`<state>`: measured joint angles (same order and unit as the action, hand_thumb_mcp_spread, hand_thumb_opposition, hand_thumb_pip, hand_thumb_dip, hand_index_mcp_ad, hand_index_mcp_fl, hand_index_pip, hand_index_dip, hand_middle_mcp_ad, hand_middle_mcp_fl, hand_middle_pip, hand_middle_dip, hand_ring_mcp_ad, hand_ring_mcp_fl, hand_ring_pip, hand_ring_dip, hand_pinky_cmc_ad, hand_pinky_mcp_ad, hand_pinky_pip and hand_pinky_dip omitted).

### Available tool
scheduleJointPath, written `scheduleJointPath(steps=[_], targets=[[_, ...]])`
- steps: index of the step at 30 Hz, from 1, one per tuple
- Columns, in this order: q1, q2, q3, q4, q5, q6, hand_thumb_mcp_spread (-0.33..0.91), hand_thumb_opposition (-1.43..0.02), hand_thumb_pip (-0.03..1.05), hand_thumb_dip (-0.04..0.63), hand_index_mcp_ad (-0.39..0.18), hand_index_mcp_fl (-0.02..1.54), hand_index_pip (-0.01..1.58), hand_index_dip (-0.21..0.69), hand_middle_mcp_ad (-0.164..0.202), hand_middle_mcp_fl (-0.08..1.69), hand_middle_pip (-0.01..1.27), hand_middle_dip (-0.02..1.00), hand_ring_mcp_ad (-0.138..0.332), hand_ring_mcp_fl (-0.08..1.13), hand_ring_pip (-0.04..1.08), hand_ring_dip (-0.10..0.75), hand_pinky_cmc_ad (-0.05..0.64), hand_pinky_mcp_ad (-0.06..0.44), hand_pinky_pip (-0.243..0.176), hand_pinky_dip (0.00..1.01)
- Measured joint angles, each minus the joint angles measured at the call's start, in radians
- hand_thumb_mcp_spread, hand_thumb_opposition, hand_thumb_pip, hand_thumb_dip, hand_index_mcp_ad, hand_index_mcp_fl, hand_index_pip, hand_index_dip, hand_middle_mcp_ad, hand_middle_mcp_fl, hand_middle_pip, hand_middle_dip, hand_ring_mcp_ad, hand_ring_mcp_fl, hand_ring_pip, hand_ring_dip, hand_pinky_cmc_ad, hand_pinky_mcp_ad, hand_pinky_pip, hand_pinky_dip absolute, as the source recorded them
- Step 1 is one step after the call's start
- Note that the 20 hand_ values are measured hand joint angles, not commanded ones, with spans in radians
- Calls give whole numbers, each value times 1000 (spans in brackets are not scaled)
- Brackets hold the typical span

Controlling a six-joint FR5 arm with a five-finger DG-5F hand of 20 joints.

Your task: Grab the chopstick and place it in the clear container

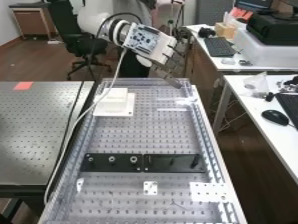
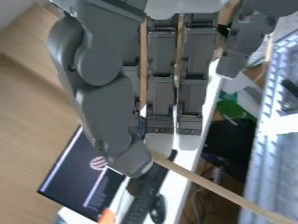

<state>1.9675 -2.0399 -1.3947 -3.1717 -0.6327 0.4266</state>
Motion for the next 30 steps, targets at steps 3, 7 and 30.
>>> scheduleJointPath(steps=[3, 7, 30], targets=[[21, -30, 31, -75, 26, 51, 730, -1035, 497, 309, -51, 838, 1037, 113, 51, 1052, 545, 756, 44, 972, 94, 574, 309, 267, 66, 176], [37, -73, 75, -180, 44, 130, 730, -1035, 497, 309, -51, 838, 1037, 113, 51, 1052, 545, 756, 44, 972, 94, 578, 309, 278, 66, 178], [42, -299, 416, -642, 64, 274, 688, -1065, 497, 309, -73, 888, 1000, 127, 52, 1070, 543, 724, 35, 1025, 84, 572, 328, 281, 65, 213]])
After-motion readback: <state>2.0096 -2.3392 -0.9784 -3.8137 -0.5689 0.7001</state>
